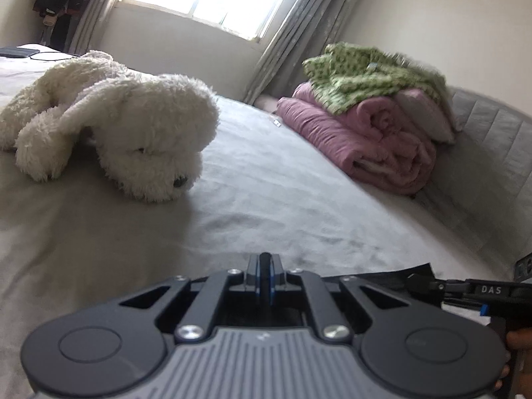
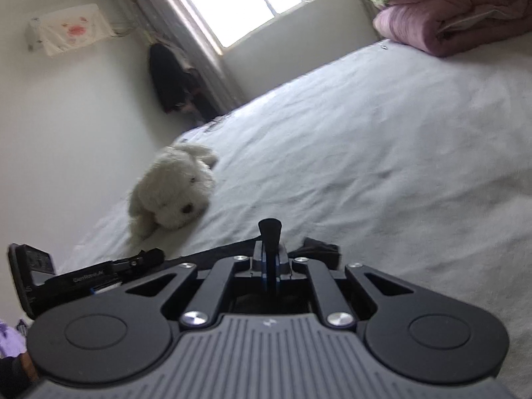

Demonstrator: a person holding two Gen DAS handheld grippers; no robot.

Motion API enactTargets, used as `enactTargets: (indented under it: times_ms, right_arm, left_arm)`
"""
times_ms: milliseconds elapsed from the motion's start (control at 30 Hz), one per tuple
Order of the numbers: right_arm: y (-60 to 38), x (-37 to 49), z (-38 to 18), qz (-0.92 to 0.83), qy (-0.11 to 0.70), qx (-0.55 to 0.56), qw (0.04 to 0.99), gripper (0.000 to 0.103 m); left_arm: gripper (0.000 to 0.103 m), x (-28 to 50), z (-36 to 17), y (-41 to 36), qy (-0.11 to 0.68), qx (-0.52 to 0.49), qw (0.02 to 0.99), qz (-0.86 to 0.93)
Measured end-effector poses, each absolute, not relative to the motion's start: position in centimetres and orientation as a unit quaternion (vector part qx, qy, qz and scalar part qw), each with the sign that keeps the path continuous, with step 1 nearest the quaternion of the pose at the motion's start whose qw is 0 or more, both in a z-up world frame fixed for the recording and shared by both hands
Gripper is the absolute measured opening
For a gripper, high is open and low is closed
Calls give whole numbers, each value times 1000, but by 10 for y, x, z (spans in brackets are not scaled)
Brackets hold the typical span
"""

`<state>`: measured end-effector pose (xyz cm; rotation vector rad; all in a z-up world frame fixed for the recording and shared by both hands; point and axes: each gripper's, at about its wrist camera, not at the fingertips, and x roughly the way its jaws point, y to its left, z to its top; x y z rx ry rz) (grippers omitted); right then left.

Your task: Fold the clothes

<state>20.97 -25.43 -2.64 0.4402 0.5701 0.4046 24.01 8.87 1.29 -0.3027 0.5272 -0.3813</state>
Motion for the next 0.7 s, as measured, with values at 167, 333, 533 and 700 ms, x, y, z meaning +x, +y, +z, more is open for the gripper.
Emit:
enactTargets:
  times_ms: [167, 333, 533, 700]
  right_arm:
    - [-247, 219, -36, 178, 295, 195, 918, 8]
    - [-247, 220, -39, 165, 305, 192, 918, 6]
    - [-254, 204, -19, 140, 285, 206, 926, 43]
    - [-258, 177, -3, 112, 280, 188, 935, 45]
  left_arm:
    - [5, 247, 8, 76, 277, -114, 938, -173]
    - [8, 246, 9, 77, 285, -114, 937, -165]
    - [54, 229, 29, 96, 266, -128, 946, -135]
    - [50, 203, 45, 113, 265, -144, 946, -121]
